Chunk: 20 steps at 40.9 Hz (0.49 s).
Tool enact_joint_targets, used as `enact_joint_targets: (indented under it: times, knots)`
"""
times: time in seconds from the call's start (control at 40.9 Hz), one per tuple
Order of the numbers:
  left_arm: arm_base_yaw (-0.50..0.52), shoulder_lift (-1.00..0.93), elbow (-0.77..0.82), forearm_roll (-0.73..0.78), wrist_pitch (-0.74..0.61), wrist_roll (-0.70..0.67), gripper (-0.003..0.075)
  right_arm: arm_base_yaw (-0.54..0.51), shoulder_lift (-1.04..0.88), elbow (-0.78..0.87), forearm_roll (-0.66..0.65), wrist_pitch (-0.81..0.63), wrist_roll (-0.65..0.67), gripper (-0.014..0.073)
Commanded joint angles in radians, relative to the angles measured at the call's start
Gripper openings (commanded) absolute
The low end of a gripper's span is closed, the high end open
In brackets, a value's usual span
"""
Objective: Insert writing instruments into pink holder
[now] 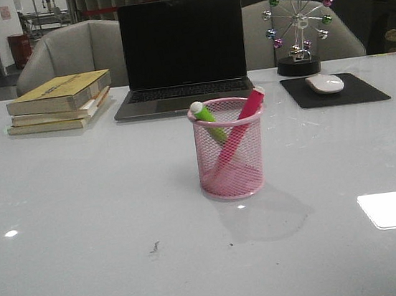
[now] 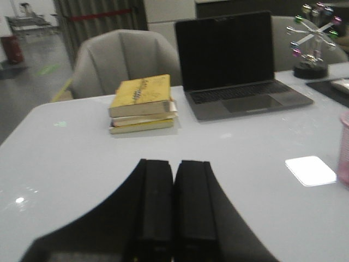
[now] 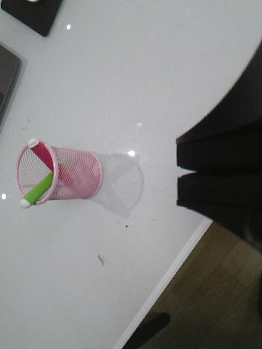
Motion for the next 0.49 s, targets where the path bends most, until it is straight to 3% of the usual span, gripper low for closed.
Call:
enact_joint_targets:
  times: [0.0,0.147,0.464]
  knots:
    - [0.076,-0.064,0.049,-0.054,-0.162,-0.007,0.0091,-0.006,0.004,-0.028,-0.011,-0.066,-0.002,0.0057]
    - [0.137,-0.107,0.075,-0.073,-0.17,-0.007,0.0091,-0.006,0.004,-0.028,-0.011,-0.067,-0.002,0.0057]
    - [0.136,-0.105,0.077,-0.073,-0.189,-0.007,0.0091,-0.006,0.004,-0.028,-0.011,-0.062,-0.002,0.0057]
